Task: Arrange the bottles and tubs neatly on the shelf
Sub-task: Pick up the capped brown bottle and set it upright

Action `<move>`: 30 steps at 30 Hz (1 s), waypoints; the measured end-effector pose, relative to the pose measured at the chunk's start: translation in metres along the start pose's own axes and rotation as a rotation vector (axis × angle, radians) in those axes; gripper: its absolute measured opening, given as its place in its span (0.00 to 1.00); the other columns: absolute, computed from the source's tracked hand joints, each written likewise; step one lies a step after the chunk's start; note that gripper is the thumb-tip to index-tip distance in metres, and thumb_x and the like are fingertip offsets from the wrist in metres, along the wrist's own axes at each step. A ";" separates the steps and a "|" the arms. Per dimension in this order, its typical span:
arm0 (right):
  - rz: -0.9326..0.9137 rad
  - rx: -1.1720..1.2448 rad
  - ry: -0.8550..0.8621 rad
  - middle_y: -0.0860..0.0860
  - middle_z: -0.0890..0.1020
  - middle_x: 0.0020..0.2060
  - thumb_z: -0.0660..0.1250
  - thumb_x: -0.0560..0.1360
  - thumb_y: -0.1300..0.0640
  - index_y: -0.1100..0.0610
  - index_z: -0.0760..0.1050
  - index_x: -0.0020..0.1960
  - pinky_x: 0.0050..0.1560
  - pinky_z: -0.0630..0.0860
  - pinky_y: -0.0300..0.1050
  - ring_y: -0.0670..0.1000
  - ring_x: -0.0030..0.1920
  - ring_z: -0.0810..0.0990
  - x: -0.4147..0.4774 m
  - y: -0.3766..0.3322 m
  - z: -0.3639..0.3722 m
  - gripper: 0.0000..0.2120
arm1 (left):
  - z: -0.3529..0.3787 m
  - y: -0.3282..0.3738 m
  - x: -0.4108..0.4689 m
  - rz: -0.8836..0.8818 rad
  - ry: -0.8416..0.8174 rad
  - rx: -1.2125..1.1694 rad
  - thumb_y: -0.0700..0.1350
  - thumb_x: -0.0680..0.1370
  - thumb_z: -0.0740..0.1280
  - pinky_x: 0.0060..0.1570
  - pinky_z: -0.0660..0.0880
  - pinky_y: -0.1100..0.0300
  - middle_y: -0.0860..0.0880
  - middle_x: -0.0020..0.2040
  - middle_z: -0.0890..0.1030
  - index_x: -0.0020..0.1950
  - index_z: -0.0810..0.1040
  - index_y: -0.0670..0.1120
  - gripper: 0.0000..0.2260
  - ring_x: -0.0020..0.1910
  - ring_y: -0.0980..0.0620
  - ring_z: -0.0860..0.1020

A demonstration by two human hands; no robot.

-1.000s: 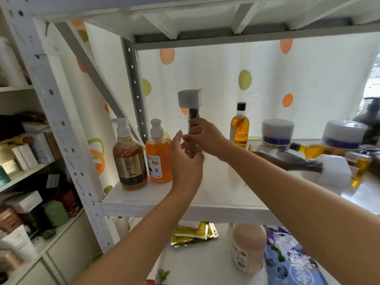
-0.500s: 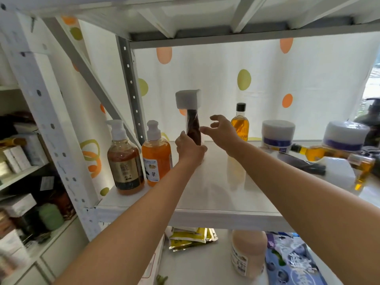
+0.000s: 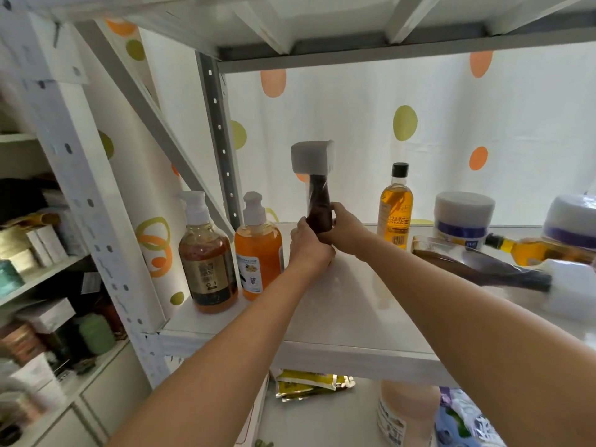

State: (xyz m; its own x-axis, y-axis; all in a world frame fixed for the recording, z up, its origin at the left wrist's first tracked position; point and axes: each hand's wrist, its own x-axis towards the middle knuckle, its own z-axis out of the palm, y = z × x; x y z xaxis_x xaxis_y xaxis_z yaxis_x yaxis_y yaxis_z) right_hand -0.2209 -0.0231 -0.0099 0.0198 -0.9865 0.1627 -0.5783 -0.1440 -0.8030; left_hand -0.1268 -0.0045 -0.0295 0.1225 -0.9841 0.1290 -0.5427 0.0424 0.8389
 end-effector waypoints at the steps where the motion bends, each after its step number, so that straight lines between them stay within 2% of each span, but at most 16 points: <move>1: -0.004 -0.009 -0.011 0.56 0.81 0.56 0.76 0.67 0.58 0.54 0.62 0.73 0.59 0.78 0.56 0.58 0.56 0.80 -0.001 0.000 -0.002 0.39 | 0.000 -0.001 -0.001 0.008 0.006 0.010 0.38 0.73 0.71 0.60 0.74 0.52 0.44 0.68 0.68 0.77 0.56 0.48 0.36 0.66 0.42 0.72; 4: -0.005 -0.023 -0.054 0.56 0.79 0.59 0.77 0.67 0.60 0.55 0.62 0.73 0.60 0.78 0.57 0.59 0.58 0.78 -0.006 0.000 -0.011 0.40 | 0.000 -0.001 -0.011 0.033 0.024 0.023 0.41 0.75 0.71 0.65 0.71 0.50 0.44 0.70 0.66 0.77 0.57 0.48 0.34 0.69 0.42 0.70; 7: -0.004 -0.013 -0.092 0.56 0.78 0.60 0.78 0.68 0.61 0.55 0.63 0.73 0.59 0.78 0.53 0.59 0.60 0.78 -0.015 0.002 -0.020 0.39 | 0.001 -0.005 -0.020 0.041 0.000 -0.014 0.39 0.75 0.71 0.63 0.72 0.52 0.45 0.71 0.66 0.76 0.58 0.48 0.34 0.68 0.43 0.70; 11: -0.005 0.003 -0.141 0.54 0.78 0.59 0.78 0.69 0.60 0.54 0.63 0.73 0.45 0.77 0.41 0.56 0.58 0.78 -0.033 0.005 -0.032 0.37 | 0.000 -0.010 -0.033 0.045 -0.076 -0.083 0.37 0.73 0.73 0.60 0.73 0.55 0.45 0.68 0.72 0.74 0.62 0.46 0.33 0.66 0.44 0.73; 13: -0.010 0.018 -0.160 0.53 0.78 0.59 0.77 0.69 0.61 0.54 0.63 0.73 0.41 0.75 0.38 0.55 0.56 0.78 -0.043 0.005 -0.036 0.37 | -0.001 -0.011 -0.042 0.048 -0.109 -0.106 0.38 0.73 0.73 0.58 0.73 0.57 0.46 0.66 0.74 0.73 0.63 0.45 0.31 0.63 0.45 0.74; 15: -0.017 0.036 -0.181 0.53 0.78 0.60 0.77 0.69 0.63 0.54 0.64 0.73 0.46 0.78 0.42 0.55 0.58 0.78 -0.052 0.007 -0.038 0.37 | -0.003 -0.012 -0.051 0.053 -0.124 -0.127 0.40 0.73 0.73 0.59 0.73 0.57 0.46 0.65 0.75 0.72 0.64 0.44 0.30 0.60 0.47 0.75; 17: -0.018 0.080 -0.212 0.54 0.79 0.60 0.76 0.69 0.65 0.53 0.65 0.72 0.57 0.79 0.51 0.56 0.60 0.78 -0.058 0.009 -0.041 0.36 | -0.004 -0.012 -0.060 0.065 -0.129 -0.152 0.42 0.73 0.74 0.58 0.73 0.57 0.46 0.64 0.75 0.71 0.64 0.44 0.30 0.57 0.48 0.75; 19: -0.013 0.134 -0.247 0.54 0.79 0.60 0.75 0.69 0.67 0.53 0.66 0.71 0.60 0.78 0.56 0.57 0.60 0.78 -0.064 0.011 -0.042 0.34 | -0.006 -0.014 -0.067 0.060 -0.133 -0.166 0.44 0.74 0.74 0.60 0.73 0.56 0.46 0.65 0.75 0.71 0.64 0.44 0.30 0.60 0.47 0.75; 21: -0.022 0.163 -0.270 0.55 0.79 0.60 0.74 0.70 0.69 0.53 0.67 0.70 0.61 0.78 0.57 0.57 0.60 0.78 -0.069 0.011 -0.041 0.33 | -0.009 -0.016 -0.073 0.063 -0.129 -0.180 0.44 0.74 0.74 0.61 0.73 0.56 0.46 0.65 0.75 0.72 0.64 0.44 0.30 0.63 0.45 0.75; 24: -0.035 0.180 -0.289 0.55 0.79 0.60 0.73 0.70 0.69 0.52 0.68 0.70 0.61 0.77 0.57 0.58 0.60 0.78 -0.074 0.009 -0.038 0.32 | -0.014 -0.019 -0.080 0.073 -0.124 -0.194 0.45 0.74 0.74 0.57 0.73 0.59 0.47 0.64 0.75 0.72 0.64 0.44 0.30 0.62 0.47 0.75; 28: -0.051 0.164 -0.292 0.52 0.78 0.58 0.73 0.71 0.68 0.52 0.67 0.71 0.55 0.79 0.50 0.55 0.58 0.78 -0.081 0.004 -0.034 0.32 | -0.021 -0.022 -0.087 0.069 -0.122 -0.200 0.45 0.74 0.73 0.52 0.71 0.61 0.48 0.62 0.76 0.71 0.65 0.44 0.29 0.58 0.50 0.74; 30: -0.054 0.168 -0.289 0.51 0.78 0.56 0.73 0.71 0.68 0.53 0.67 0.71 0.56 0.79 0.51 0.55 0.57 0.78 -0.083 0.003 -0.032 0.32 | -0.022 -0.022 -0.088 0.063 -0.120 -0.198 0.45 0.74 0.74 0.53 0.72 0.60 0.47 0.63 0.76 0.71 0.66 0.44 0.29 0.59 0.49 0.75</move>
State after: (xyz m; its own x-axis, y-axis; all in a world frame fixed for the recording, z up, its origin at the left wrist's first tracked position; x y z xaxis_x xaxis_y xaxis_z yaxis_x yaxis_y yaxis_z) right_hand -0.2507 0.0609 -0.0077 0.2908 -0.9551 0.0572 -0.4285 -0.1835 -0.8847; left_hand -0.1072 0.0855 -0.0474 -0.0130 -0.9913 0.1306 -0.3707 0.1261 0.9201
